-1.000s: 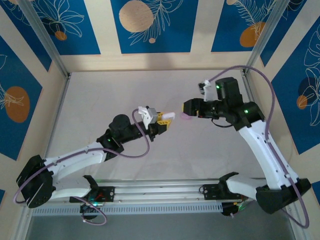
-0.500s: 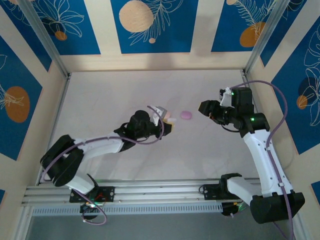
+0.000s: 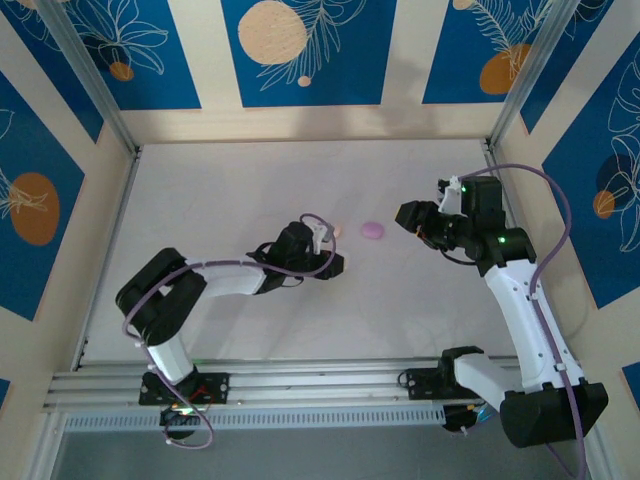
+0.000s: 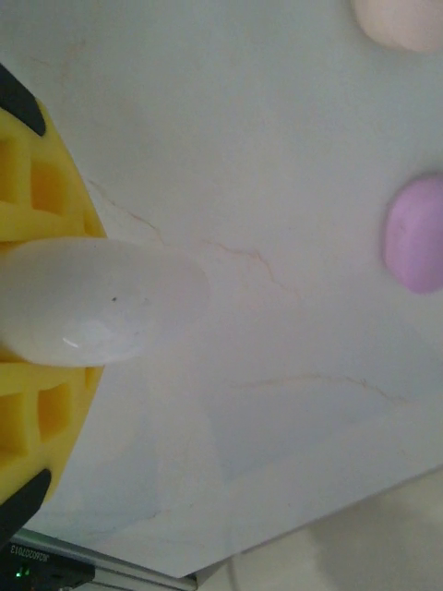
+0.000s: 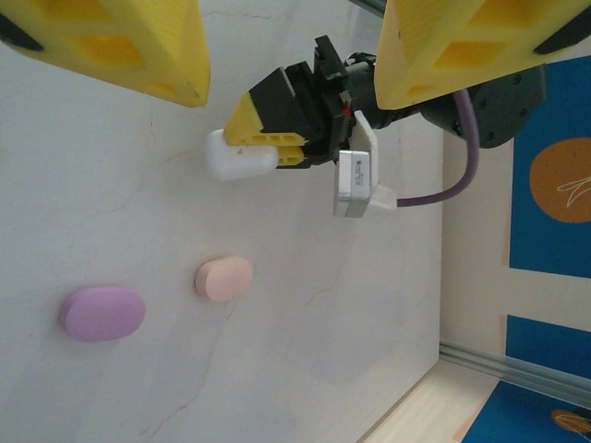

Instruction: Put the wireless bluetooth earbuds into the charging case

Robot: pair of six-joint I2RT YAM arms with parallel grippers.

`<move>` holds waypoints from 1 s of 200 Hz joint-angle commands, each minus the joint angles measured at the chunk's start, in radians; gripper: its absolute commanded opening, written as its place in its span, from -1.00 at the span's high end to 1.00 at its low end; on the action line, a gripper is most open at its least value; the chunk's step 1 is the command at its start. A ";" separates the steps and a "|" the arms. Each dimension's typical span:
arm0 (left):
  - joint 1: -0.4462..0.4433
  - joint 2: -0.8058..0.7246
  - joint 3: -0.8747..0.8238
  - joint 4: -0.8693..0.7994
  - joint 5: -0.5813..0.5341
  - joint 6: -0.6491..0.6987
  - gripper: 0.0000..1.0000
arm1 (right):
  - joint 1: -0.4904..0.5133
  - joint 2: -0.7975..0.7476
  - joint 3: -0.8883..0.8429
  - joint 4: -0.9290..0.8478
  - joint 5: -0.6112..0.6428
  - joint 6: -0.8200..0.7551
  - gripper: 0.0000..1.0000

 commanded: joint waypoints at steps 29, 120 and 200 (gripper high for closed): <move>0.015 0.074 0.079 -0.126 0.032 -0.046 0.60 | -0.006 0.002 -0.020 0.008 -0.028 0.019 -0.03; 0.022 0.069 0.169 -0.474 -0.173 0.053 -0.02 | -0.006 0.014 -0.086 0.040 0.219 -0.036 -0.26; 0.167 -0.414 -0.045 -0.497 -0.667 0.373 -0.81 | -0.004 0.117 -0.534 0.765 0.607 -0.476 -0.58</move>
